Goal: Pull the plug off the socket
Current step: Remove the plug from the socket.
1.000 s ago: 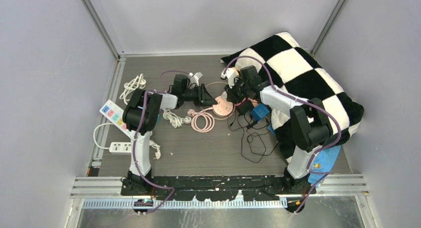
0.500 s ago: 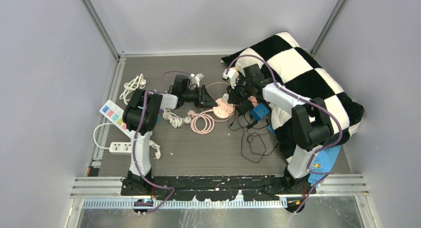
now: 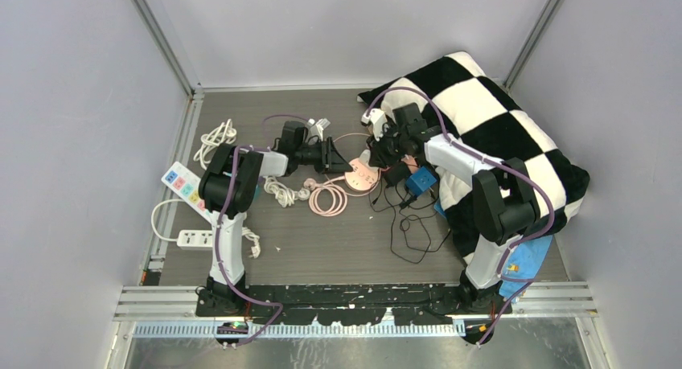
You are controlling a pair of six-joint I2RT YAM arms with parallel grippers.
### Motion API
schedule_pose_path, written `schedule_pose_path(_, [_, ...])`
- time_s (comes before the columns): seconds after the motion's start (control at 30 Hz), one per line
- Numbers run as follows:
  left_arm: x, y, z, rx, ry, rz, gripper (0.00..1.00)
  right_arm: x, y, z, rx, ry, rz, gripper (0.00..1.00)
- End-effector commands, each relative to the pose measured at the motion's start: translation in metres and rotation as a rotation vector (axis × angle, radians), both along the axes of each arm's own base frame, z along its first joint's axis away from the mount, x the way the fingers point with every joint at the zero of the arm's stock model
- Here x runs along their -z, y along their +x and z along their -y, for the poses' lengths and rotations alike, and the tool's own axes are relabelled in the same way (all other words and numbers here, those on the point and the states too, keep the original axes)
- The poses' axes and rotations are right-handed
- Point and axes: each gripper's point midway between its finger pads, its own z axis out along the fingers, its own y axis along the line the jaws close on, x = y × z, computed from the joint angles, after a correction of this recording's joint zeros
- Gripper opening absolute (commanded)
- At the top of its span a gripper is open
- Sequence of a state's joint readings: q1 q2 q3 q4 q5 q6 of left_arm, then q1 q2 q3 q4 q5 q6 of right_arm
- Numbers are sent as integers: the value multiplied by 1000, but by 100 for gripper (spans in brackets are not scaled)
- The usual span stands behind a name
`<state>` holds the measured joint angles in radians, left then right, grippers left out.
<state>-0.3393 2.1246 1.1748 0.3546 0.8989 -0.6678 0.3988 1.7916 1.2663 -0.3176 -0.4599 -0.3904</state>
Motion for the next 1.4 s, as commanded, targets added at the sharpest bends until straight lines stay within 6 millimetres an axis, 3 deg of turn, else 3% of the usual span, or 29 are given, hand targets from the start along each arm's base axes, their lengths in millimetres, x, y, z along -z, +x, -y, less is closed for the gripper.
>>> schedule_pose_path(0.0, [13, 25, -19, -112, 93, 32, 0, -59, 17, -12, -22, 109, 122, 1])
schedule_pose_path(0.27, [16, 25, -19, -114, 97, 25, 0, -55, -32, -45, -286, 131, 54, 1])
schedule_pose_path(0.37, [15, 26, -20, -115, 97, 28, 0, -53, -42, -55, -324, 111, 44, 1])
schedule_pose_path(0.57, [16, 26, -20, -115, 97, 27, 0, -57, -26, -48, -243, 71, 72, 1])
schedule_pose_path(0.83, [17, 27, -23, -119, 99, 25, 0, -72, 4, -16, -94, 77, 109, 1])
schedule_pose_path(0.93, [18, 27, -23, -120, 100, 24, 0, -77, 4, -12, -89, 93, 112, 1])
schedule_pose_path(1.07, [19, 27, -23, -120, 100, 20, 0, -71, -17, -29, -198, 159, 53, 1])
schedule_pose_path(1.37, [24, 29, -25, -126, 106, 10, 0, -48, -54, -72, -351, 89, 0, 1])
